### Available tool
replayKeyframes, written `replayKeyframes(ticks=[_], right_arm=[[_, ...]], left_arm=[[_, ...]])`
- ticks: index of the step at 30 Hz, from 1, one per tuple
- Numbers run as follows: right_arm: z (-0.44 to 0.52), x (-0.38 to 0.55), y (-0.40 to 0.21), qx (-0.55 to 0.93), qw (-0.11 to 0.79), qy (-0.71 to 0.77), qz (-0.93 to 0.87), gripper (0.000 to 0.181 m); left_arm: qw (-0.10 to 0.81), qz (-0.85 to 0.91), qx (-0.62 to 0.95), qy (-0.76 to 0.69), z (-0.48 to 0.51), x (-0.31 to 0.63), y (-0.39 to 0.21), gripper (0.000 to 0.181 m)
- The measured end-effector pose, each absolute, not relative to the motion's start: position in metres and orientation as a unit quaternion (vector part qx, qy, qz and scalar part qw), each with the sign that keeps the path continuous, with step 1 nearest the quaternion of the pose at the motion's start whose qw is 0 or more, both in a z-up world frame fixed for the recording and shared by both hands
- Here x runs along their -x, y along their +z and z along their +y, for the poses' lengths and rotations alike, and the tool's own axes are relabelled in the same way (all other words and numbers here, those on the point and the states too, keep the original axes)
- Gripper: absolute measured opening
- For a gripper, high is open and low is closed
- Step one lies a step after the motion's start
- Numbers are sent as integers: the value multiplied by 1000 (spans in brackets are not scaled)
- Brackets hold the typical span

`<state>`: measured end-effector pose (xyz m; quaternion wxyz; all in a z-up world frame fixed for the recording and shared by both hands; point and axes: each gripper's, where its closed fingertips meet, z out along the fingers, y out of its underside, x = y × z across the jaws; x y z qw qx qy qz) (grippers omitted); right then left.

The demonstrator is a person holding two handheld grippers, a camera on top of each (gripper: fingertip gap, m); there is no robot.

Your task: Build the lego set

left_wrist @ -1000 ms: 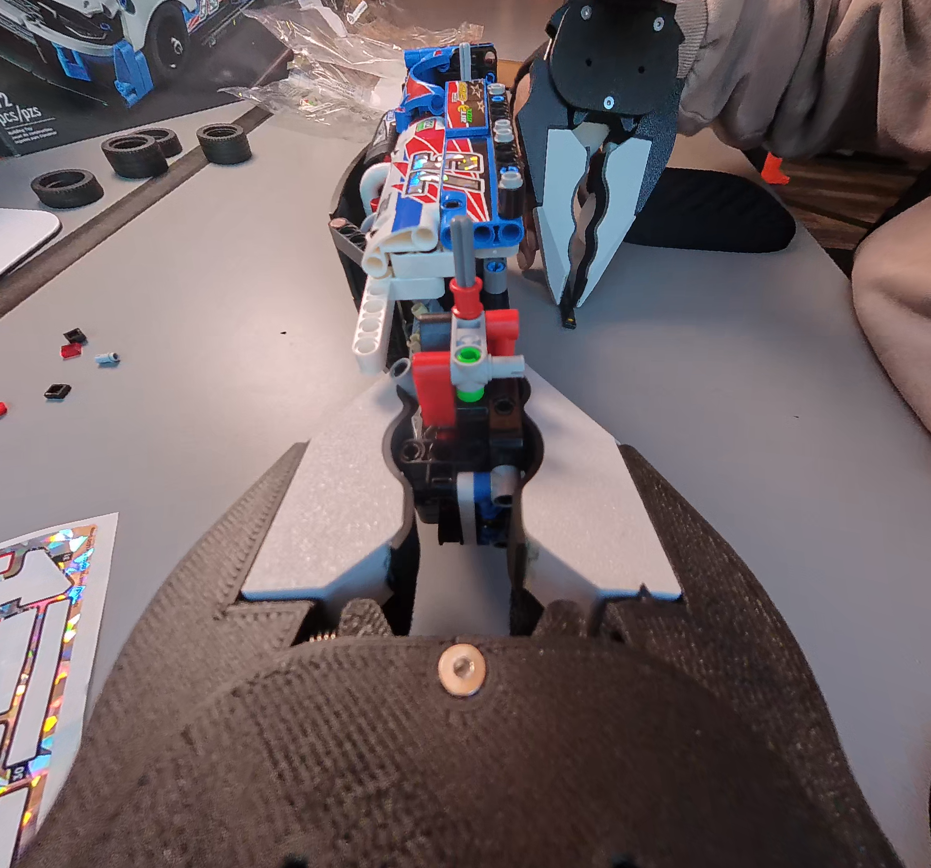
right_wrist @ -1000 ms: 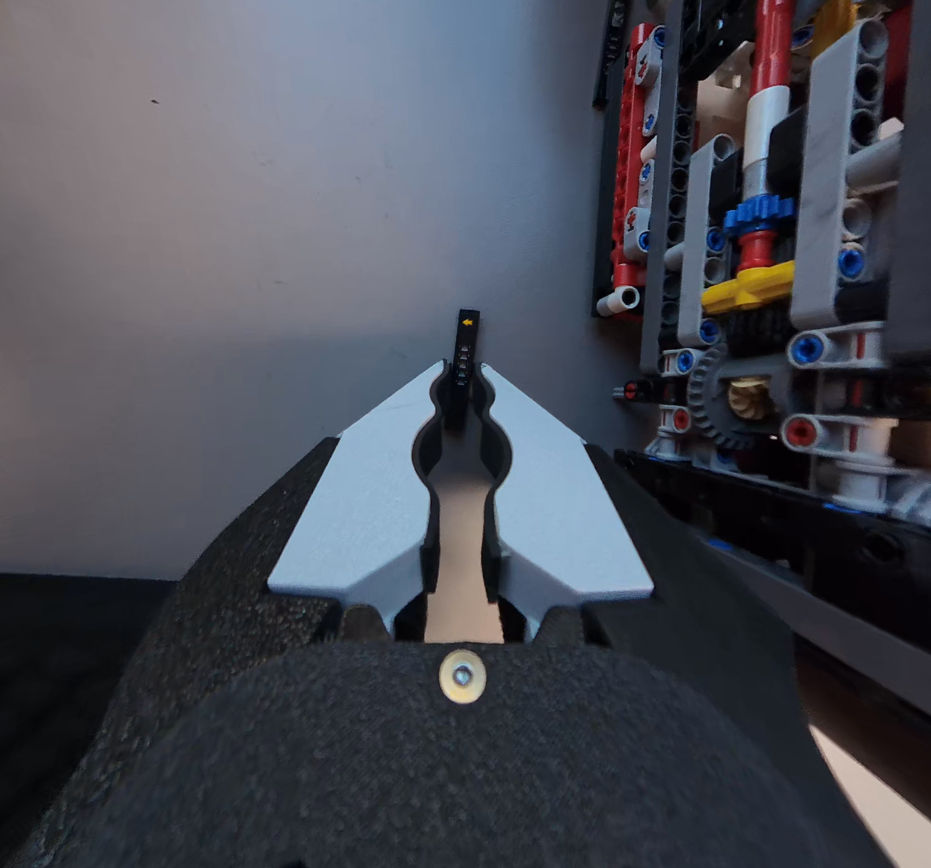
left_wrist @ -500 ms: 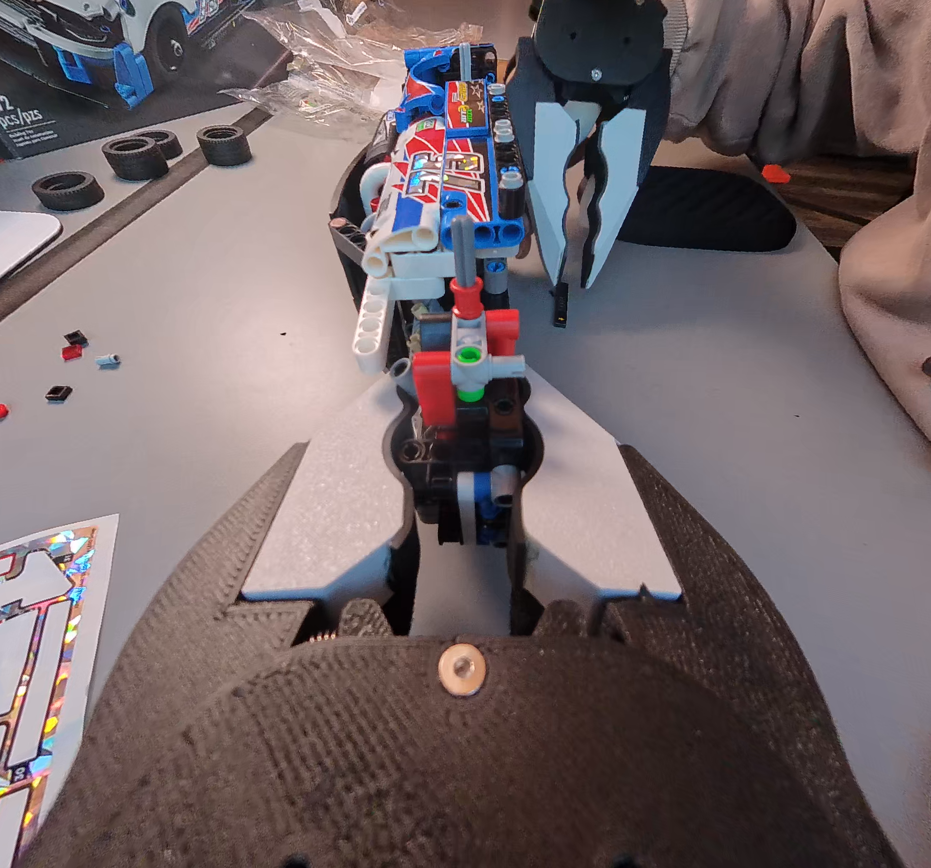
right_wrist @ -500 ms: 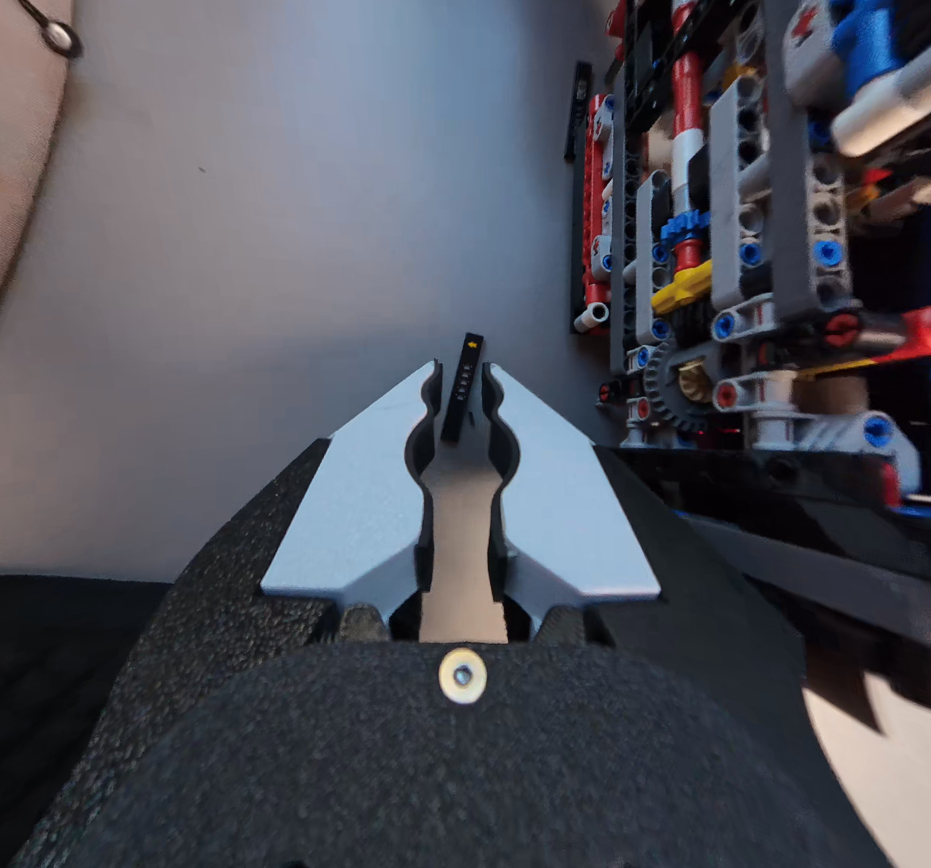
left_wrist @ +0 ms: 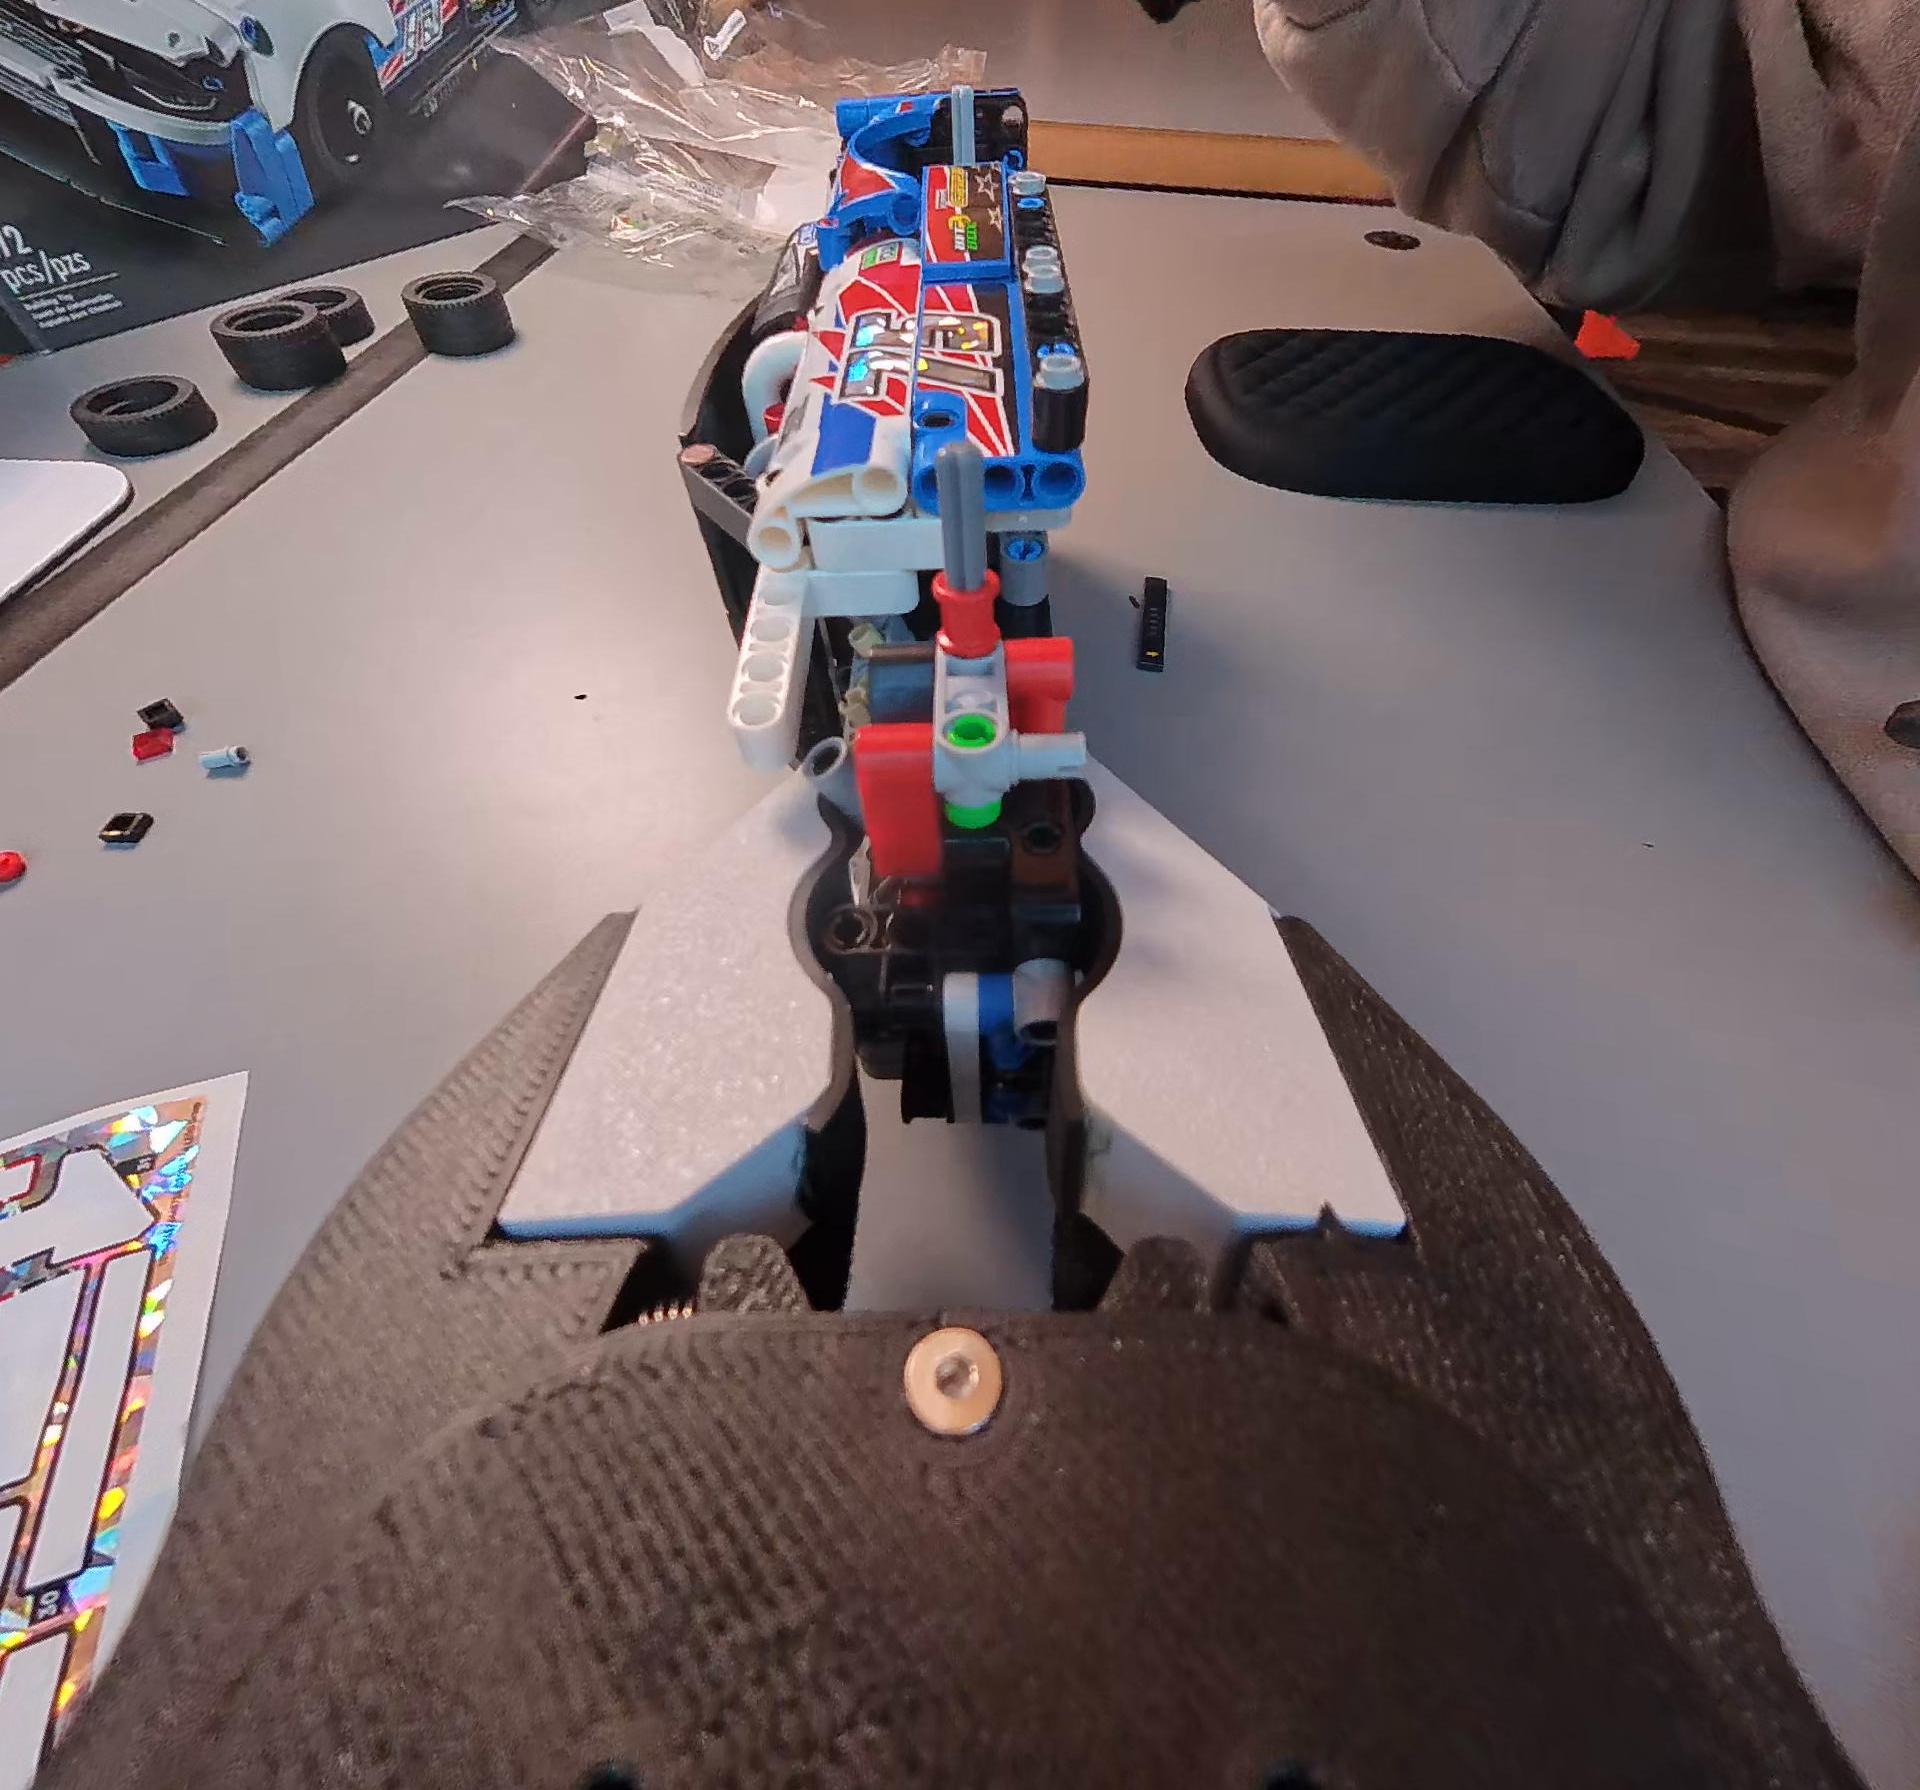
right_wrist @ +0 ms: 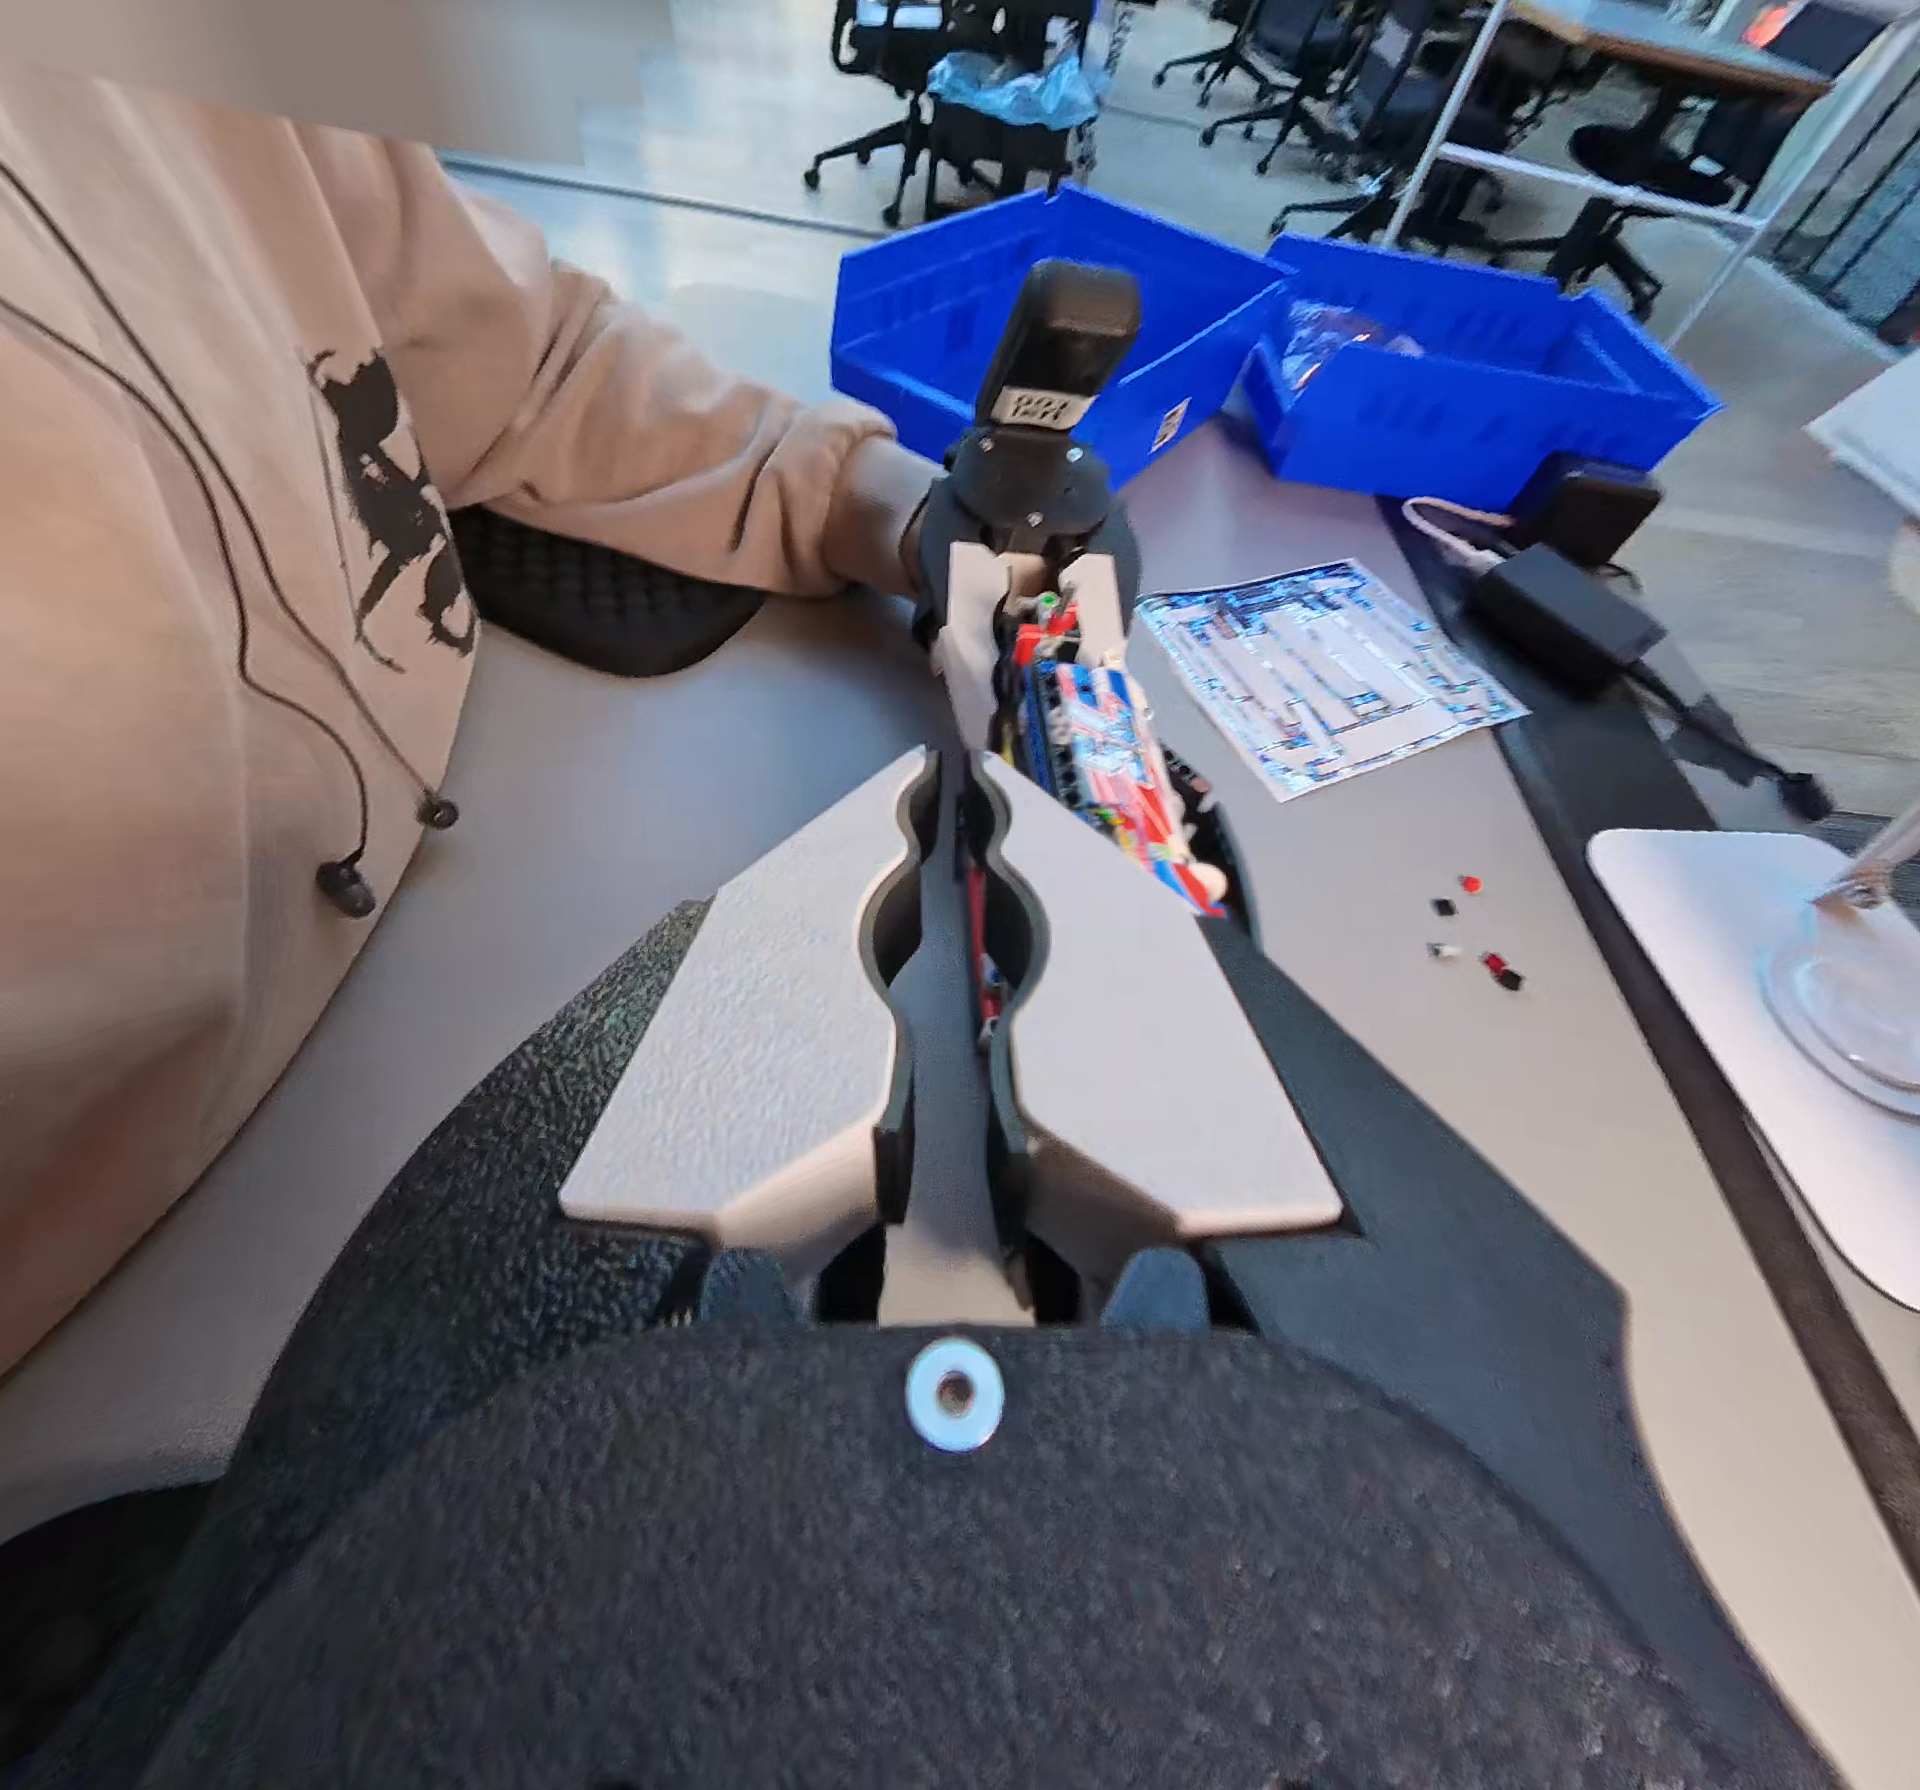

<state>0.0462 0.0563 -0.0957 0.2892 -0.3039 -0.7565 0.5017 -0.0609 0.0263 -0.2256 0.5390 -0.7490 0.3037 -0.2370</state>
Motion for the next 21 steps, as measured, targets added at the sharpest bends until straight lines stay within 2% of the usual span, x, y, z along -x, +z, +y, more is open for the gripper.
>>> replayKeyframes(ticks=[4,9,12,16,21], right_arm=[[95,-23,-65,345,367,496,-707,16],[150,18,-65,430,392,460,-670,17],[167,52,-103,458,347,411,-707,14],[169,96,-183,439,279,312,-795,13],[178,146,-250,453,233,276,-815,15]], left_arm=[[540,306,748,-234,26,60,-226,34],[540,306,748,-234,26,60,-226,34],[541,307,748,-233,25,60,-226,34],[541,308,748,-230,24,59,-226,34],[541,309,747,-229,23,60,-226,34]])
